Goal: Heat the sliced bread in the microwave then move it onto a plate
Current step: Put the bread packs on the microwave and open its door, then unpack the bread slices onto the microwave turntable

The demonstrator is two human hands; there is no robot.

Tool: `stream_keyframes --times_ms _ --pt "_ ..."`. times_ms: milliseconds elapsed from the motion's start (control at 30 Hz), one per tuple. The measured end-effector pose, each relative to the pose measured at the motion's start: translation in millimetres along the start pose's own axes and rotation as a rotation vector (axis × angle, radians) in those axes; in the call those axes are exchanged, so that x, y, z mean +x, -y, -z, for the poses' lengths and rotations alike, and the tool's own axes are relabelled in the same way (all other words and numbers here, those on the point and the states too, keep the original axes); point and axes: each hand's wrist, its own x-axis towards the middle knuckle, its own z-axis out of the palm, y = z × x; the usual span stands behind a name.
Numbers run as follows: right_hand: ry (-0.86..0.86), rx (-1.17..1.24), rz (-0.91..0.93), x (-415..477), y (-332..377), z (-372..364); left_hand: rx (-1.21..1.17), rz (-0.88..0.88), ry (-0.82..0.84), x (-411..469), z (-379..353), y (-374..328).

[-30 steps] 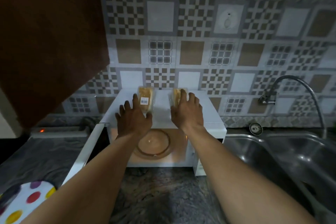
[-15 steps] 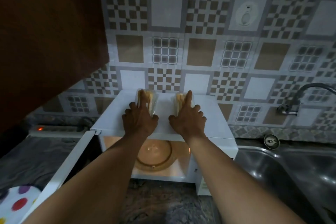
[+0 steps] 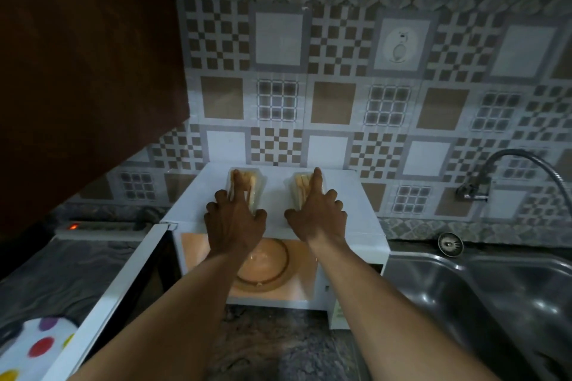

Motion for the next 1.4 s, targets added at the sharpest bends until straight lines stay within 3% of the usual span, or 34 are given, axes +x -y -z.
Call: stream_keyframes --times_ms 233,567,867,1100,1233,1400 --pt "-0.077 0.028 0.041 -81 0 20 -0.068 0.002 0.078 -65 39 12" --pt "-0.028 0.029 -0.040 -214 -26 10 -0.085 -0.050 0.005 -193 77 46" --pt "0.048 0.020 -0.093 -266 -75 -45 -0.060 -0.019 0.088 -259 30 78" --pt "0.128 0.054 -0.133 -267 -104 -113 -0.360 0.132 0.176 -275 -30 106" --pt "0.154 0.040 -0.128 -268 -115 -143 0.049 0.057 0.110 -284 -56 130" --pt "0.128 0.056 -0.128 -265 -122 -164 0.095 0.108 0.166 -284 -78 142"
